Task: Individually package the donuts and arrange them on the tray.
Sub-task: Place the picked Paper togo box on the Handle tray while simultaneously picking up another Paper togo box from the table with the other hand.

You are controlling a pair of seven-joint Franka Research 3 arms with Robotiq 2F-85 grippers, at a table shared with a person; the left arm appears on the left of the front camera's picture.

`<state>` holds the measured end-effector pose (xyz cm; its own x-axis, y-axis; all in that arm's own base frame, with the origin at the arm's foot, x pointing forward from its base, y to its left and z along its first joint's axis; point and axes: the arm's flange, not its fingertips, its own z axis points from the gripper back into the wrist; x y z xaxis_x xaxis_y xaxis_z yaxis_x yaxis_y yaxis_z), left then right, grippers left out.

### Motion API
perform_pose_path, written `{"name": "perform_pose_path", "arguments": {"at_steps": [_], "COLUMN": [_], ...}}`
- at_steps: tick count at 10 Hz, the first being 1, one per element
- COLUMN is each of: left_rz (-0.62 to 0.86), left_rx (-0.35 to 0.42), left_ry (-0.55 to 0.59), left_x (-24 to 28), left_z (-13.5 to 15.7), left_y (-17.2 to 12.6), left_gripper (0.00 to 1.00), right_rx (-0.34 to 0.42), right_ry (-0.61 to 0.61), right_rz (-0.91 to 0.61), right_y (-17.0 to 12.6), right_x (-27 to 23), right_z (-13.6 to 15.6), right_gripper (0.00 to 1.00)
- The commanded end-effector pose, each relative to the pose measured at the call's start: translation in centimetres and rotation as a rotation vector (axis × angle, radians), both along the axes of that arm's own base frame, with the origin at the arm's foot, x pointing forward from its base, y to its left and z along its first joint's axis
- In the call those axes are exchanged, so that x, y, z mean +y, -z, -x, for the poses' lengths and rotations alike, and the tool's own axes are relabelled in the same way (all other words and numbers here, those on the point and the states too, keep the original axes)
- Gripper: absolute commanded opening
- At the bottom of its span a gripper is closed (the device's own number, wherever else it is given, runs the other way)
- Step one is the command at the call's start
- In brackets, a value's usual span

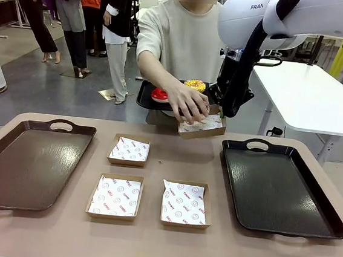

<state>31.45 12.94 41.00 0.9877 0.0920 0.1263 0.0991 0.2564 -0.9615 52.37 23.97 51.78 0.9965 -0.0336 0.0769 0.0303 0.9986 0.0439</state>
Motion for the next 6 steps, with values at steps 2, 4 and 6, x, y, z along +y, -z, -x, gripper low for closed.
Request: {"name": "perform_pose_path", "arguments": {"at_steps": [2,4,6], "left_rz": [0.011,0.011,0.011], "left_rx": [0.001,0.001,0.001], "left_ry": [-0.017,-0.017,-0.017], "left_x": [-0.1,-0.1,-0.1], "left_z": [0.01,0.01,0.01], "left_y": [-0.16,-0.16,-0.16], "left_gripper": [1.0,1.0,1.0], "right_rx": [-0.005,-0.005,-0.005], "right_ry": [-0.001,-0.001,-0.001], "right_rz": [-0.001,-0.001,-0.001], "right_y": [0.26,0.26,0.26], "right_x": [-0.17,-0.17,-0.17], "right_z": [0.05,0.05,0.05], "right_gripper": [0.0,0.0,0.0]}}
